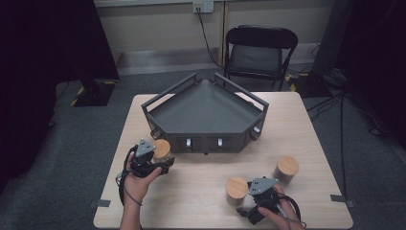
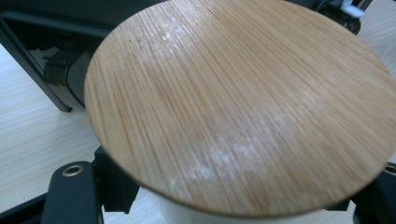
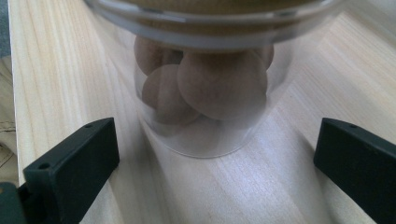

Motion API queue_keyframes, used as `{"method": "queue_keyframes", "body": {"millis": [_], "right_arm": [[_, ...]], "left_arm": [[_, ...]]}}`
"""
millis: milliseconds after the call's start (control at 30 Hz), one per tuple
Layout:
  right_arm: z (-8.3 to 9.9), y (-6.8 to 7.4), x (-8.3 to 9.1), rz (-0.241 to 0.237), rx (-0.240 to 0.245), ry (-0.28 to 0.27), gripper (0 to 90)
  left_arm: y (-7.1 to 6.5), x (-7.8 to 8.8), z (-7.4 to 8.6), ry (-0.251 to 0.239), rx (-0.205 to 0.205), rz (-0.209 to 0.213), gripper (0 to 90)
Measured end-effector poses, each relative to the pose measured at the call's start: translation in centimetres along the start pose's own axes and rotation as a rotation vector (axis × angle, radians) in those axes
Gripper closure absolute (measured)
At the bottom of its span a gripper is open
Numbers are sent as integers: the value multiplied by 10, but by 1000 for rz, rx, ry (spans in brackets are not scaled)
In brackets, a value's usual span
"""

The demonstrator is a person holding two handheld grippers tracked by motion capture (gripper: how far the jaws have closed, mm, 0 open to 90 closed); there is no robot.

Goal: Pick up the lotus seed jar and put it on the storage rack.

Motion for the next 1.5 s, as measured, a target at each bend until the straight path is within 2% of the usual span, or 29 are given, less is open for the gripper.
{"method": "queue_keyframes", "body": {"millis": [267, 567, 1167, 1500], "right_arm": [[0, 0, 0, 0, 0, 0, 0], [0, 0, 0, 0, 0, 0, 0], [0, 0, 0, 0, 0, 0, 0], [0, 0, 0, 0, 0, 0, 0]], "left_arm": [[0, 4, -14, -7, 13, 12, 258], [0, 8, -29, -6, -4, 6, 258], [5, 5, -52, -4, 0, 16, 258], [3, 0, -65, -14, 0, 13, 258]]}}
Point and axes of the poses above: each handheld gripper's, and its own axes: x roughly backward along the jaws, z roughly out of its underside, y roughly to its left, the point moved 9 cm from there along -x, roughly forward along the jaws, and after that the axes turned 4 degrees about -y, right-handed, at the moved point
